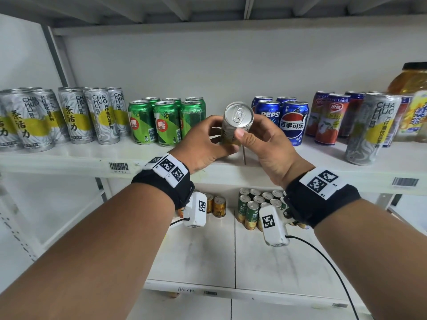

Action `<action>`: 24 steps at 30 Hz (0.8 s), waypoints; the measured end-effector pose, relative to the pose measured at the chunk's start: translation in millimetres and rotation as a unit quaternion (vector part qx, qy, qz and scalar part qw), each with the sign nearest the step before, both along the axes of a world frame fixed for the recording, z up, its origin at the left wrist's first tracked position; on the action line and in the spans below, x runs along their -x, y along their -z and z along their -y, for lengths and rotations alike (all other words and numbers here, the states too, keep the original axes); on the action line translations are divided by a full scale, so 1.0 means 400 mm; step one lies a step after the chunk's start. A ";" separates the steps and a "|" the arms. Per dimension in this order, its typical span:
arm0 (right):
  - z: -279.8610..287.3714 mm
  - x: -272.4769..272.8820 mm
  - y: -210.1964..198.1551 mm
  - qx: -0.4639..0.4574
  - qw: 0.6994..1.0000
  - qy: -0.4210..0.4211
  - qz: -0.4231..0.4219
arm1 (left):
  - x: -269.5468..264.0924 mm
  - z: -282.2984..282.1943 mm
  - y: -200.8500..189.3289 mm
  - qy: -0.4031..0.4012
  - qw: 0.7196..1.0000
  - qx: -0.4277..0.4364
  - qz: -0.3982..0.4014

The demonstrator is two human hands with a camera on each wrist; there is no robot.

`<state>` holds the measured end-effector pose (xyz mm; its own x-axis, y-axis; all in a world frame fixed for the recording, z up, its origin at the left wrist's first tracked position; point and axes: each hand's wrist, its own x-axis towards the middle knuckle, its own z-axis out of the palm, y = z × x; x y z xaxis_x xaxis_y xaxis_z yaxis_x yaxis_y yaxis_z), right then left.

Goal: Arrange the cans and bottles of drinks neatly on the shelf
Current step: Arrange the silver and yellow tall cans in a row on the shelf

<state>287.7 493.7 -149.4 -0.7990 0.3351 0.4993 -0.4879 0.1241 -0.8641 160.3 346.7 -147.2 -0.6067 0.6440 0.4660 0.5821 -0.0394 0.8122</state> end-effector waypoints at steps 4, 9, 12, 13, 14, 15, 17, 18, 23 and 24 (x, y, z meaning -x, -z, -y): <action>-0.005 0.006 -0.008 0.023 1.000 0.001 0.010 | -0.002 0.008 -0.002 0.019 0.998 -0.017 0.050; -0.012 0.020 -0.008 0.045 0.998 0.025 0.027 | -0.007 0.013 -0.002 0.052 0.996 0.005 0.074; -0.012 0.029 -0.009 0.063 0.997 0.040 0.028 | 0.004 0.009 -0.006 0.071 0.992 0.018 0.104; -0.014 0.029 -0.009 0.060 0.997 0.042 0.030 | 0.006 0.006 -0.006 0.073 0.991 0.019 0.108; -0.017 0.028 -0.010 0.055 0.997 0.041 0.032 | 0.006 0.004 -0.007 0.074 0.991 0.019 0.110; -0.018 0.028 -0.009 0.047 0.997 0.040 0.035 | 0.007 0.002 -0.007 0.075 0.991 0.020 0.113; -0.016 0.026 -0.009 0.034 0.998 0.033 0.040 | 0.009 -0.001 -0.005 0.078 0.989 0.019 0.121; -0.013 0.024 -0.011 0.032 0.998 0.027 0.044 | 0.007 -0.001 -0.006 0.080 0.989 0.015 0.124; -0.005 0.017 -0.016 0.030 0.997 -0.003 0.075 | -0.007 0.001 -0.005 0.082 0.989 -0.008 0.124; -0.006 0.017 -0.015 0.028 0.997 0.001 0.078 | -0.008 0.001 -0.004 0.088 0.988 -0.003 0.130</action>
<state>280.9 496.0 -143.2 -0.8645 0.3607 0.3499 -0.3475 0.0738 -0.9348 163.4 346.3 -145.5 -0.5857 0.7474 0.3136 0.3386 -0.1259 0.9325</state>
